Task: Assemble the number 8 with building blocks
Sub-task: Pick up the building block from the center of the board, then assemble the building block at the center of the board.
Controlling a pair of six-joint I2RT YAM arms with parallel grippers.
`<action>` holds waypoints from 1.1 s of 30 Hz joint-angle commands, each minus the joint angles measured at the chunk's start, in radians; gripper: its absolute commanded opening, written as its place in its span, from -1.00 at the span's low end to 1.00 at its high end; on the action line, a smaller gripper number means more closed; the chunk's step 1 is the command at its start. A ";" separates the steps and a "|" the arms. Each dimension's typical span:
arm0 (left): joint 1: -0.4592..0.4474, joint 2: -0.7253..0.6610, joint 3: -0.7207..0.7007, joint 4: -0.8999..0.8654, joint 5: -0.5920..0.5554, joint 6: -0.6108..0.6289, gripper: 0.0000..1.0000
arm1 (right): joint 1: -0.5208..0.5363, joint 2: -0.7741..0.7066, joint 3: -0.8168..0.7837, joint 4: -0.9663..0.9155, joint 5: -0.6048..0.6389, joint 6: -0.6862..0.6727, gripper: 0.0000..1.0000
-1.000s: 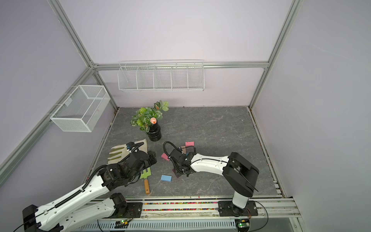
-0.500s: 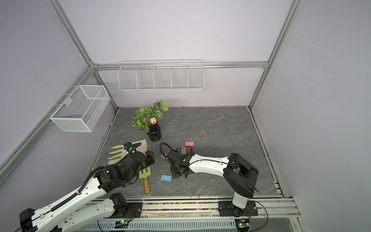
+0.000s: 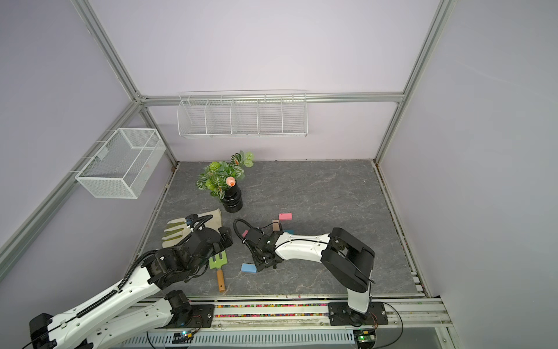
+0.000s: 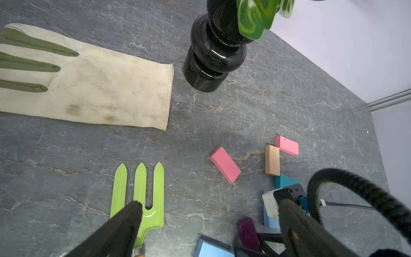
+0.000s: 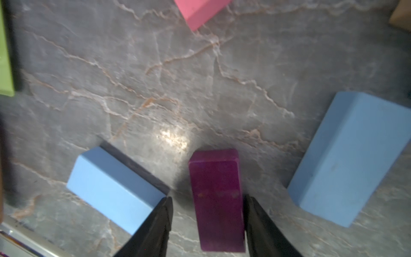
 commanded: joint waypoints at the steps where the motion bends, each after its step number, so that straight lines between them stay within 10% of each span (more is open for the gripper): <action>1: -0.002 -0.004 0.001 -0.010 -0.023 -0.011 0.99 | 0.006 0.040 0.026 -0.035 0.005 -0.015 -0.06; 6: -0.003 -0.010 0.000 -0.014 -0.029 -0.013 0.99 | 0.008 0.035 0.033 -0.041 0.006 -0.012 -0.86; 13: -0.002 -0.012 0.016 -0.024 -0.041 -0.017 1.00 | -0.010 -0.179 0.075 -0.179 0.169 0.028 -0.86; 19: 0.000 0.102 0.070 0.005 0.016 0.024 0.99 | -0.269 -0.322 0.041 -0.245 0.119 0.016 -0.87; 33: 0.000 0.197 0.074 0.076 0.085 0.034 0.99 | -0.584 -0.124 0.016 -0.176 0.004 -0.188 -0.86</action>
